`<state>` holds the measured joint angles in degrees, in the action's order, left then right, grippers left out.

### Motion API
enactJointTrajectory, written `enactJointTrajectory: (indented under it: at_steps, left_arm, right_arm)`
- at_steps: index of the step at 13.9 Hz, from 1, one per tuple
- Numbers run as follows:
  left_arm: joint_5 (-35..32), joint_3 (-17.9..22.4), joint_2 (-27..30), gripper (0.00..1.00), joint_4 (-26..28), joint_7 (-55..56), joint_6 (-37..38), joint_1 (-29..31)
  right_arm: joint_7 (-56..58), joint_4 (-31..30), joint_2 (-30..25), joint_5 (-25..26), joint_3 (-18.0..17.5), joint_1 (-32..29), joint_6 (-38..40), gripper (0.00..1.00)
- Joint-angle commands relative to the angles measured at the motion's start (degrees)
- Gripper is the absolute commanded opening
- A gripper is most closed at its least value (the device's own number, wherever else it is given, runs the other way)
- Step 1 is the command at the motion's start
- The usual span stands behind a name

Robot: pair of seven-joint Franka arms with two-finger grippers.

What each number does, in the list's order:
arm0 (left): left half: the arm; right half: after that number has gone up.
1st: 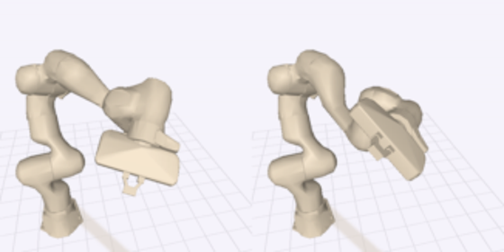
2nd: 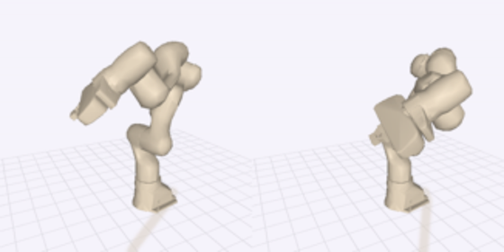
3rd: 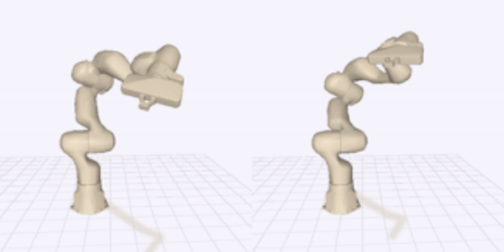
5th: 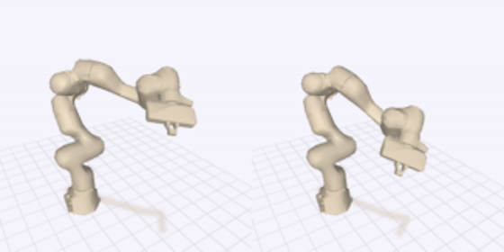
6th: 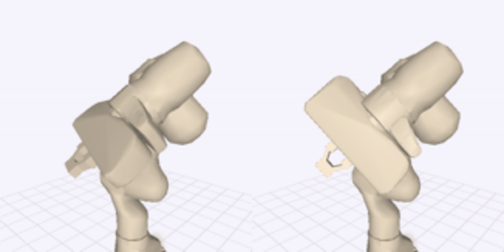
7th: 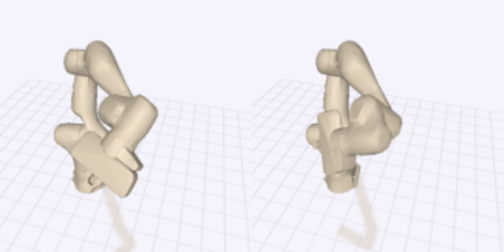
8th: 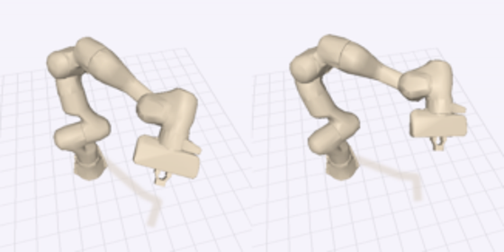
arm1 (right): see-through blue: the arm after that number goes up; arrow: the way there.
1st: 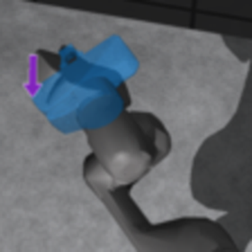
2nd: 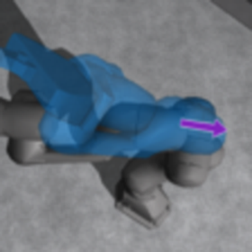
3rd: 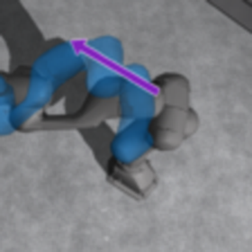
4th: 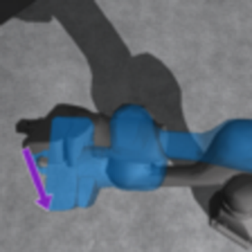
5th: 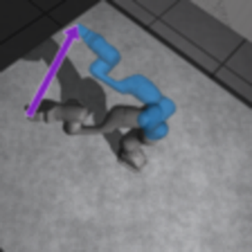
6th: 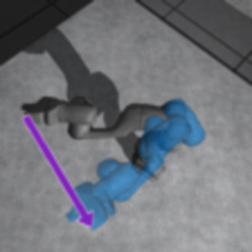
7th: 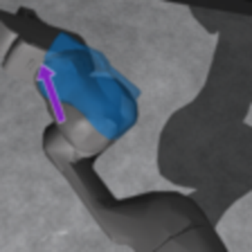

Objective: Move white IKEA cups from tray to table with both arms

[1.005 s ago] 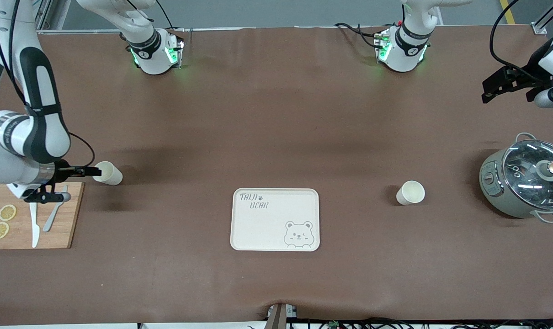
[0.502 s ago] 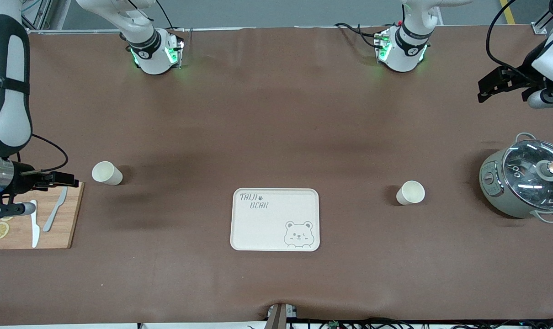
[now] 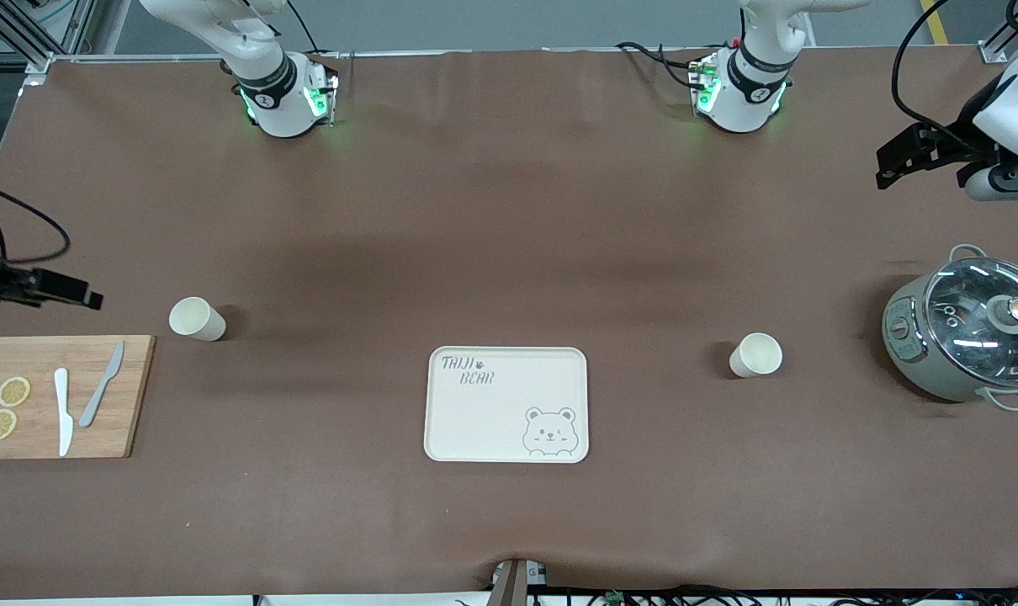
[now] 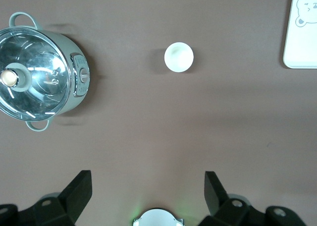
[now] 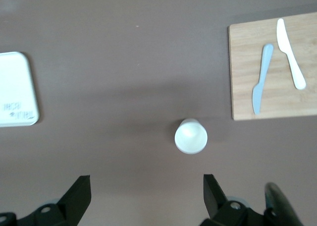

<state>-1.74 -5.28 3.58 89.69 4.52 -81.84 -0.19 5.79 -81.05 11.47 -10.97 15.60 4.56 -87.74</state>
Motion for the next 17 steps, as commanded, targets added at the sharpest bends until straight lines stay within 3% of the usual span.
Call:
enactJointTrajectory:
  at_steps: [1,3,6,17]
  left_arm:
    - [1.13,-0.17,0.55,1.0,0.22,0.23,0.63,0.1]
    - [1.21,-0.17,0.47,1.0,0.13,0.23,0.54,0.1]
    - [1.13,-0.17,0.47,1.0,0.04,0.23,0.54,0.1]
    - [1.21,-0.17,1.08,1.0,-0.13,0.05,1.25,0.19]
  right_arm:
    - [-0.34,-1.31,-4.26,1.73,-0.65,0.45,2.3,1.0]
    - [1.68,0.18,-4.35,8.58,-0.66,3.61,4.15,1.0]
    - [1.07,-0.51,-8.12,9.39,-0.48,3.79,6.27,1.0]
    - [0.98,-1.74,-9.71,9.48,-0.57,5.02,5.74,1.0]
